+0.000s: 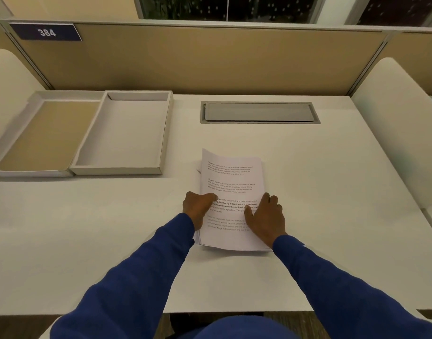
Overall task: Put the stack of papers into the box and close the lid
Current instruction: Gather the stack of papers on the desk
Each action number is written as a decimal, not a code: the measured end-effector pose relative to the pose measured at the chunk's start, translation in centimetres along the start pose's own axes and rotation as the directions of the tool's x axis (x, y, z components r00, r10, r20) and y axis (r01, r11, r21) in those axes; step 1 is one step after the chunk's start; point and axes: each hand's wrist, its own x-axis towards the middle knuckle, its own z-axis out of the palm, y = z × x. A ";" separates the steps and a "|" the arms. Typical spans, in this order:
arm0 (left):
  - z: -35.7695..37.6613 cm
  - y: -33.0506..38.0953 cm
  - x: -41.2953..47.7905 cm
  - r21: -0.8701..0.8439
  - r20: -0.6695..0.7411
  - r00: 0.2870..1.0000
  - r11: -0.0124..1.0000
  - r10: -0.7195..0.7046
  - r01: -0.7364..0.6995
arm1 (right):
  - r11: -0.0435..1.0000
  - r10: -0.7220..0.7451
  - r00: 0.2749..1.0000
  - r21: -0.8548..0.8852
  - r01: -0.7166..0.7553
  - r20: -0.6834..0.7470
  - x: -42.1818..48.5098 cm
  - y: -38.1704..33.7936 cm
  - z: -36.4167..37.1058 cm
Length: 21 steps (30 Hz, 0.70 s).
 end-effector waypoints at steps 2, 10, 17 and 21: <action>-0.1 0.1 0.1 0.013 0.008 1.000 1.000 -0.001 0.001 | 1.000 -0.003 1.000 -0.004 0.003 0.000 0.0 0.0 0.0; -1.0 1.0 0.7 -0.030 0.038 0.999 0.999 0.021 -0.020 | 1.000 -0.006 1.000 0.005 0.006 0.014 0.1 0.3 -0.3; -1.6 2.0 0.9 0.168 0.253 0.964 0.977 0.085 -0.130 | 0.999 0.025 0.998 0.034 -0.027 0.058 0.8 0.6 -0.7; -1.9 0.9 0.2 0.091 0.250 0.942 0.963 0.224 -0.253 | 0.969 0.078 0.994 0.229 -0.094 0.077 1.9 1.2 -1.3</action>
